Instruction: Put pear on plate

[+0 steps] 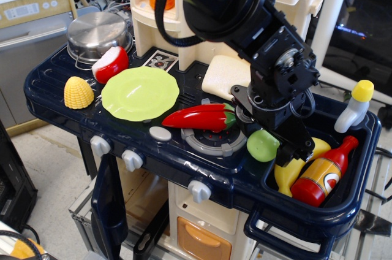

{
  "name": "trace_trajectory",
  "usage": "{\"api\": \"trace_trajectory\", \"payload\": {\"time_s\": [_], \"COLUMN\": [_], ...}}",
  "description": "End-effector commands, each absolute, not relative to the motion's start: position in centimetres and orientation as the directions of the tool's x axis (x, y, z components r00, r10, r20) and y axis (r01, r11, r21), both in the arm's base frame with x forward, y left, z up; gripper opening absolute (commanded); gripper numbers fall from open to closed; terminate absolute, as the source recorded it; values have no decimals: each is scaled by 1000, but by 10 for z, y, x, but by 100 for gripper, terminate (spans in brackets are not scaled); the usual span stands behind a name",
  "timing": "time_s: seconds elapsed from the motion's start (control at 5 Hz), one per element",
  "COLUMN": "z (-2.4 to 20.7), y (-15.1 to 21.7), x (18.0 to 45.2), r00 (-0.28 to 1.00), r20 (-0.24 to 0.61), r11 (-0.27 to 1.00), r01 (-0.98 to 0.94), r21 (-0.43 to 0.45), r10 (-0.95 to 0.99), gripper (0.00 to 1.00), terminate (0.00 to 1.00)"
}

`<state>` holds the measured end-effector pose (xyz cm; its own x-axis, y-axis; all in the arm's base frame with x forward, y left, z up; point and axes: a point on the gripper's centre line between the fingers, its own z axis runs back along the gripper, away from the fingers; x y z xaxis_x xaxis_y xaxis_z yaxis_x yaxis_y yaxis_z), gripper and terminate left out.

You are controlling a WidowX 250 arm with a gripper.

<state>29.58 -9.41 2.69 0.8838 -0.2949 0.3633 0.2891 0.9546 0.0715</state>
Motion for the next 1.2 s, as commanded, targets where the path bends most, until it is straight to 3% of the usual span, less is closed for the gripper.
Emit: {"api": "trace_trajectory", "payload": {"time_s": [0.0, 0.2, 0.4, 0.6, 1.0], "z": [38, 79, 111, 120, 101], "y": [-93, -85, -75, -40, 41], "x": [302, 297, 287, 276, 288], "r00": [906, 971, 984, 967, 959], "r20": [377, 216, 178, 251, 277], "r11": [981, 994, 989, 972, 975], "r01": [191, 97, -3, -20, -12], "r21": [44, 46, 148, 233, 220], "r10": [-193, -104, -24, -40, -51], "gripper": [0, 0, 0, 0, 0], "terminate": [0, 0, 0, 0, 0]}}
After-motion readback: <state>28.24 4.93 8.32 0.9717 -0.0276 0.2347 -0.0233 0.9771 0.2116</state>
